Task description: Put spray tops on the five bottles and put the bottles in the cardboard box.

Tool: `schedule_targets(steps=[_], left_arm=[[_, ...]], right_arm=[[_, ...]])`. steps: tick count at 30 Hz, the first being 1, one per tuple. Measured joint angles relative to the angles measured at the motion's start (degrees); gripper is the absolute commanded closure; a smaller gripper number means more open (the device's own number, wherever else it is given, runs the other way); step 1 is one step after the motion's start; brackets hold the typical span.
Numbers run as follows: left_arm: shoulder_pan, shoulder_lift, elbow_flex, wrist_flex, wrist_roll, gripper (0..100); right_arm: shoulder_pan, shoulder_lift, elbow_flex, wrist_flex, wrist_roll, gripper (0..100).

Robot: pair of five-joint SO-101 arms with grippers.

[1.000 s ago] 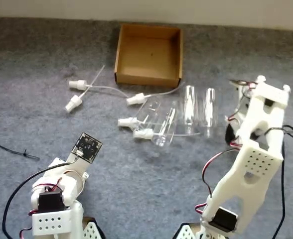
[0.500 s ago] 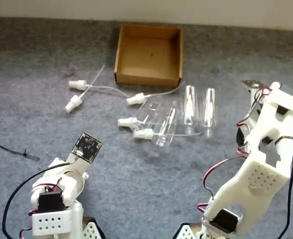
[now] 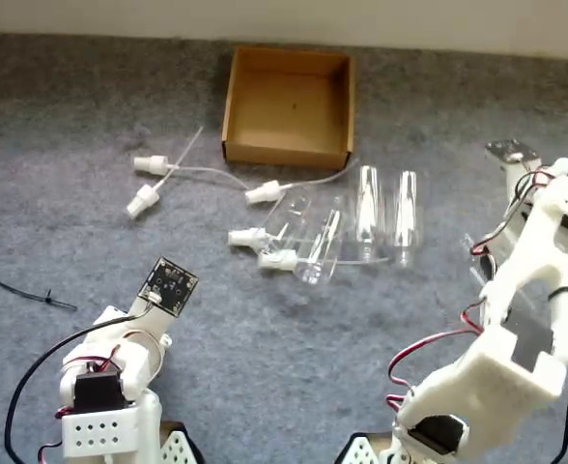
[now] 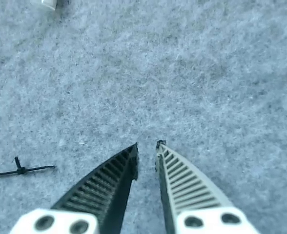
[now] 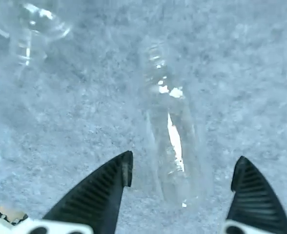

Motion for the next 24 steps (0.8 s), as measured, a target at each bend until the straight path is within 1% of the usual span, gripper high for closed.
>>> schedule_targets(steps=[3, 5, 8, 10, 13, 20, 24], left_arm=[[0.0, 0.0, 0.0, 0.0, 0.0, 92], [0.0, 0.0, 0.0, 0.0, 0.0, 92], [0.0, 0.0, 0.0, 0.0, 0.0, 92], [0.0, 0.0, 0.0, 0.0, 0.0, 92], [0.0, 0.0, 0.0, -0.2, 0.0, 92], [0.0, 0.0, 0.0, -0.2, 0.0, 92], [0.0, 0.0, 0.0, -0.2, 0.0, 92]], right_arm=[[2.1, -4.6, 4.7, -0.2, 4.7, 69.8], [3.8, -6.6, 8.6, -3.2, 7.4, 69.1], [5.2, -7.6, 15.2, -10.0, 8.7, 63.3], [6.0, -7.6, 18.2, -14.0, 8.8, 61.8], [6.4, -7.6, 18.8, -17.3, 10.2, 62.0], [6.2, -7.4, 19.0, -18.6, 11.2, 62.0], [6.6, -1.6, 19.0, -18.8, 12.1, 62.0]])
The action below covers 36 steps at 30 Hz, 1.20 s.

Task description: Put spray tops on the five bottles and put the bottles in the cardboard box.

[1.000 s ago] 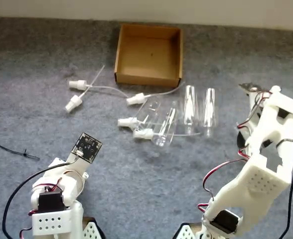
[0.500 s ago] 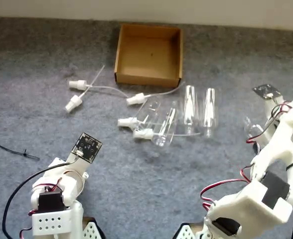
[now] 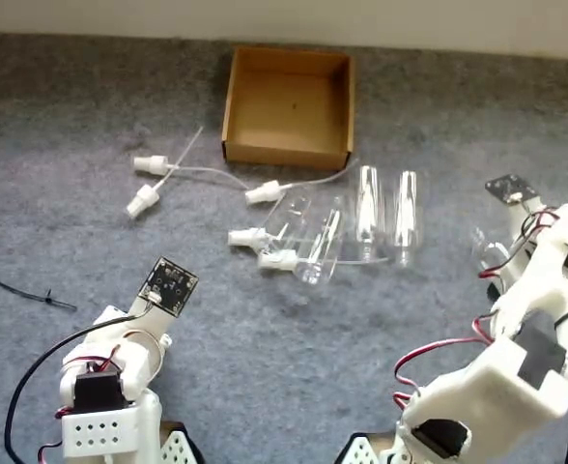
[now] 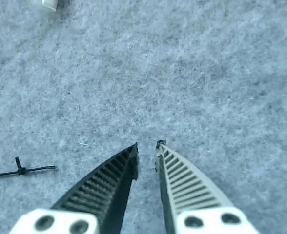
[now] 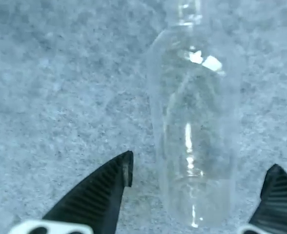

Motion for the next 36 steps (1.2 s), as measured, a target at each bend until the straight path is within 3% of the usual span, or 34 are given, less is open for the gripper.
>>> schedule_targets(steps=[7, 14, 19, 25, 36], left_arm=[[0.0, 0.0, 0.0, 0.0, 0.0, 92], [0.0, 0.0, 0.0, 0.0, 0.0, 92], [0.0, 0.0, 0.0, 0.0, 0.0, 92], [0.0, 0.0, 0.0, 0.0, 0.0, 92], [0.0, 0.0, 0.0, 0.0, 0.0, 92]], right_arm=[[2.2, 5.5, 0.0, -0.1, 4.1, 63.9], [1.9, 5.5, -0.1, -0.6, 1.1, 83.0], [0.6, 5.5, -0.1, -0.6, -1.3, 82.9], [0.0, 5.5, 0.0, -0.2, -2.0, 67.3], [-1.2, 2.9, 0.0, 1.9, -2.6, 67.0]])
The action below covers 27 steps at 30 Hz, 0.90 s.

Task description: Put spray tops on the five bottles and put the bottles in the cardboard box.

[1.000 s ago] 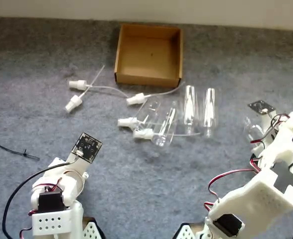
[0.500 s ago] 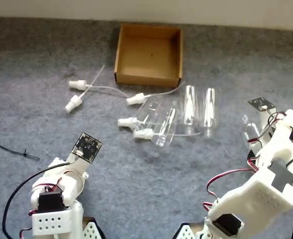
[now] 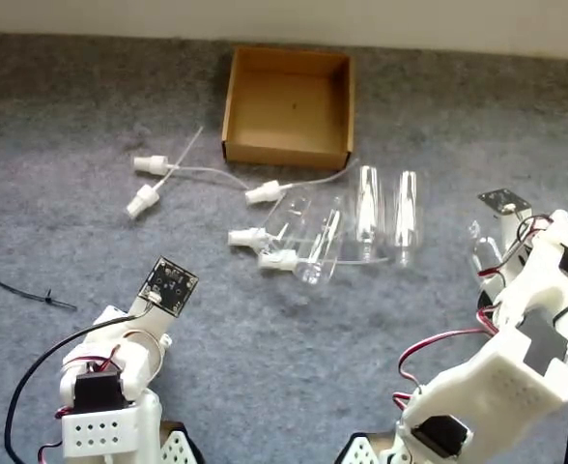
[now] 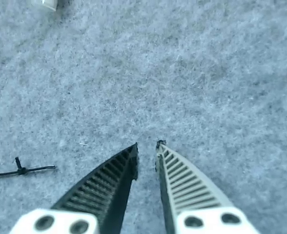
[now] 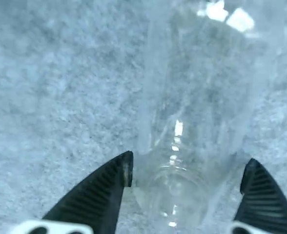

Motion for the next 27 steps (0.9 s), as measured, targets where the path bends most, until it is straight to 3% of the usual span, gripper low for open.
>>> schedule_targets(steps=[8, 19, 21, 27], left_arm=[[0.0, 0.0, 0.0, 0.0, 0.0, 92], [0.0, 0.0, 0.0, 0.0, 0.0, 92], [0.0, 0.0, 0.0, 0.0, 0.0, 92], [0.0, 0.0, 0.0, 0.0, 0.0, 92]], right_arm=[[-6.3, -3.9, 0.0, 0.4, -5.0, 67.0], [-4.7, 3.1, 0.0, -8.1, -7.8, 67.3], [-4.1, 3.2, 0.0, -8.1, -7.8, 71.7], [-3.3, 3.2, -0.1, -8.6, -8.3, 98.7]])
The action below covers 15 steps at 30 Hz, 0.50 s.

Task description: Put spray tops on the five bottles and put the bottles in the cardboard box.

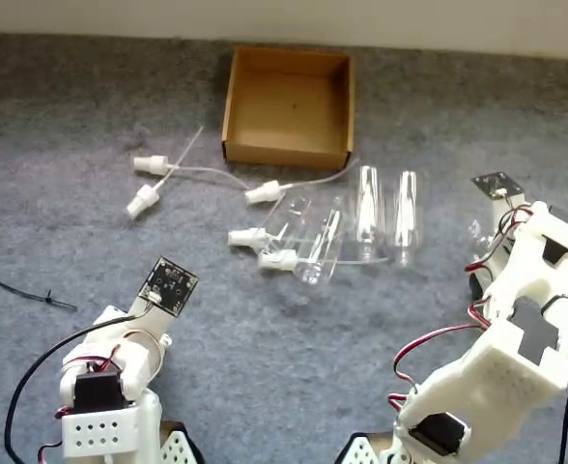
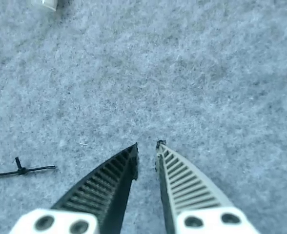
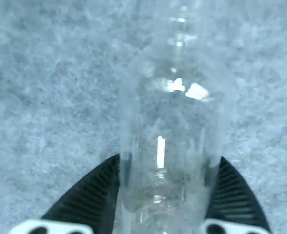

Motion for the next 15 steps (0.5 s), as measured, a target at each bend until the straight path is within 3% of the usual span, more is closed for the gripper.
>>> schedule_targets(steps=[7, 12, 15], left_arm=[[0.0, 0.0, 0.0, 0.0, 0.0, 92], [-0.4, 0.0, -0.5, -1.6, 0.0, 90], [-4.7, 0.2, -5.2, -5.5, 2.4, 85]], right_arm=[[-0.8, 0.0, -4.4, 4.1, -1.1, 99.4], [-3.6, 0.0, -19.2, 16.4, -13.5, 99.4], [-4.8, -1.2, -28.0, 19.5, -19.5, 99.4]])
